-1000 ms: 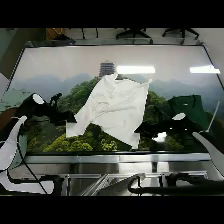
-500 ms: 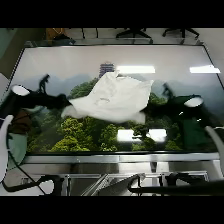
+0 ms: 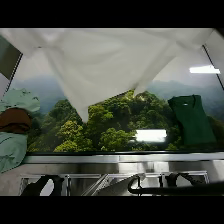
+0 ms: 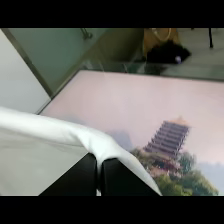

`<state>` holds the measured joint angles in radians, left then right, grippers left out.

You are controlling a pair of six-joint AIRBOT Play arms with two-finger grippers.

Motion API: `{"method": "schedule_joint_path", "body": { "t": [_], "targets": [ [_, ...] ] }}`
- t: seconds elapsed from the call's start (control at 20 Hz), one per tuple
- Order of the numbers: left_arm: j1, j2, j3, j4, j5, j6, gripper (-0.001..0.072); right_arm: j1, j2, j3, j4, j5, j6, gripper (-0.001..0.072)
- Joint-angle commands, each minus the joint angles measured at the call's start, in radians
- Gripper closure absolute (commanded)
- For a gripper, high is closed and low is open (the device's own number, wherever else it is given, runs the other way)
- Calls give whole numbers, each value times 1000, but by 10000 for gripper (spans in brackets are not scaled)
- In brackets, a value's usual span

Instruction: Fold the shirts.

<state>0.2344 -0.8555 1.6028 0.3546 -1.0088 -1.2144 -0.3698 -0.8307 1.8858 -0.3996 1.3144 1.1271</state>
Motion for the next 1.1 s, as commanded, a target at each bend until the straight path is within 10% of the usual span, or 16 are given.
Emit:
{"method": "schedule_joint_path", "body": {
  "t": [0.0, 0.35, 0.65, 0.8, 0.9, 0.95, 1.0, 1.05],
  "targets": [
    [5, 138, 64, 73, 75, -22, 694, -14, 8, 138, 31, 22, 2, 693],
    [-33, 57, -288, 129, 43, -16, 694, 105, -149, -48, 30, 139, -68, 694],
    [-346, -404, -414, 386, 397, 11, 694, 319, -498, -266, -329, -61, -64, 693],
    [-379, -689, -259, 385, 326, 10, 688, 312, -668, -264, -330, -152, -39, 692],
    [-366, -809, -133, 384, 199, 10, 685, 298, -705, -264, -331, -161, -39, 512],
    [-349, -839, -82, 384, 130, 10, 542, 288, -704, -264, -331, -146, -39, 403],
    [-326, -853, -42, 384, 67, 10, 187, 269, -693, -260, -332, -110, -39, 405],
    [-296, -855, -2, 385, -12, 2, 18, 239, -673, -257, -332, -53, -38, 405]
  ]
}}
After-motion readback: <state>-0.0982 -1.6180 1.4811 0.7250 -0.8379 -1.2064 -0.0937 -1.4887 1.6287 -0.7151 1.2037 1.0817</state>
